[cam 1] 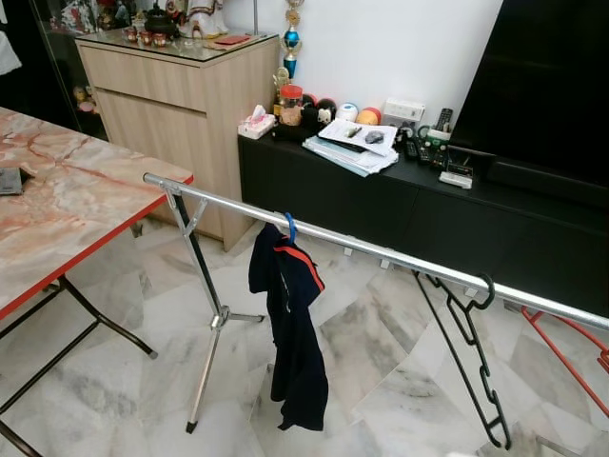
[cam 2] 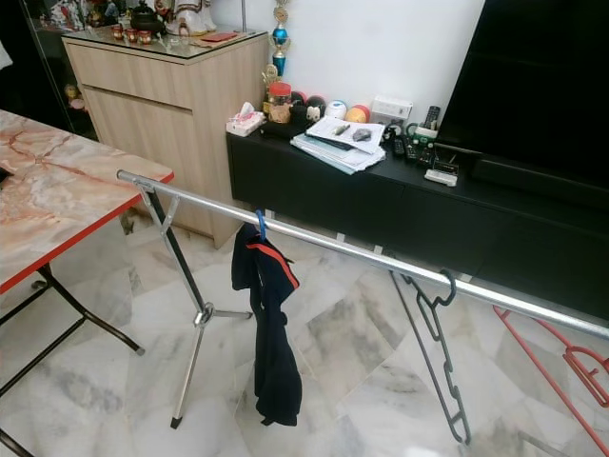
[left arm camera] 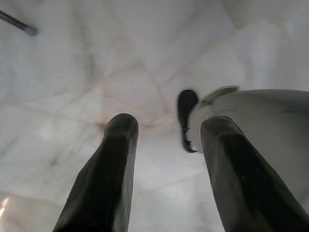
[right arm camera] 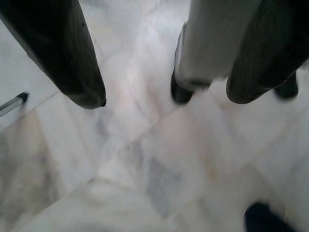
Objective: Hang hanger
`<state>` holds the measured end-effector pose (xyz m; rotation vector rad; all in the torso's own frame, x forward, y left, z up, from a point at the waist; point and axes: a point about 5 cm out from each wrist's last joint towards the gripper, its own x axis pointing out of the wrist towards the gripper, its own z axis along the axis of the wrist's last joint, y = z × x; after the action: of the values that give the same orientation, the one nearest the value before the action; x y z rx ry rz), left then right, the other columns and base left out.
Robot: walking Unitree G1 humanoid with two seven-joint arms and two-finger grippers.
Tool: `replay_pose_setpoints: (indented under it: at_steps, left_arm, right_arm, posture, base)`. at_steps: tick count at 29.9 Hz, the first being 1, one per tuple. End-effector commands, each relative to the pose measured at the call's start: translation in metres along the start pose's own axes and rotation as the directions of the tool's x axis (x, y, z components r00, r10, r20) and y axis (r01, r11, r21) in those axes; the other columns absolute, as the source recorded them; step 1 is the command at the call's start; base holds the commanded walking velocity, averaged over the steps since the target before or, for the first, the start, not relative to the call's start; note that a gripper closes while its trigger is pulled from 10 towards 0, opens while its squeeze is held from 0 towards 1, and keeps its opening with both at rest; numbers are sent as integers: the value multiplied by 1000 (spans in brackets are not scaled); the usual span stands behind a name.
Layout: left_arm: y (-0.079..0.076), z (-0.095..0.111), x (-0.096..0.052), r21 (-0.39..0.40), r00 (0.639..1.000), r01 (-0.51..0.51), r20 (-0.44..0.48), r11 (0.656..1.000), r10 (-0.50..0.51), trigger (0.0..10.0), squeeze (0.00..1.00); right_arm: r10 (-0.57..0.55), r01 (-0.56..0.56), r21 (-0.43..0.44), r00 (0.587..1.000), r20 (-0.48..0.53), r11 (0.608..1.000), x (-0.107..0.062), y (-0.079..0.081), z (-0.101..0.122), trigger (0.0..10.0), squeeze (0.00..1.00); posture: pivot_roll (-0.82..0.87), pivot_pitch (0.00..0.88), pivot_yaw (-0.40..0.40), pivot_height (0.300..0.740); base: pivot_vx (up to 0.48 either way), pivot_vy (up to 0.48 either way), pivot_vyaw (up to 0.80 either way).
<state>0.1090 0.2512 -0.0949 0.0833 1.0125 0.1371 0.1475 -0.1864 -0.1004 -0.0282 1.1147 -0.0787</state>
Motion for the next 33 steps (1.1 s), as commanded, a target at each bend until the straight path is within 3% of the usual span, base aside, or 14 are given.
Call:
replay_pose_setpoints:
  at_steps: [1,4,9,15,22,33]
  left_arm:
    - [5,-6,-2,-2,1000,-5,-18,1000,5,10000,0]
    - [12,-8,-4,3,999,-26,-27,1000,26,10000,0]
    - [3,-7,-2,-15,999,-29,-26,999,28,10000,0]
    - [-7,-1,1,-8,1000,-18,-17,1000,18,10000,0]
    - [1,6,3,-18,999,-32,-12,999,32,10000,0]
    - [2,6,3,-19,999,-37,-19,999,36,10000,0]
  right_arm:
    - [-10,10,4,1000,1,1000,0,-4,3,10000,0]
    - [44,-43,-12,997,63,999,1,6,18,10000,0]
    - [83,-85,19,992,96,996,2,11,27,10000,0]
    - [77,-80,32,992,97,996,2,10,27,10000,0]
    - [80,-86,60,992,99,995,2,15,30,10000,0]
    - [93,-98,56,991,98,994,2,19,31,10000,0]
  posture:
    - [97,0,-47,740]
    - [93,0,-46,740]
    - [96,0,-43,740]
    - [102,0,-43,740]
    - [97,0,-30,740]
    - [100,0,-18,740]
  base:
    - [0,0,0]
    - [0,0,0]
    - [0,0,0]
    - [0,0,0]
    - [0,0,0]
    - [0,0,-710]
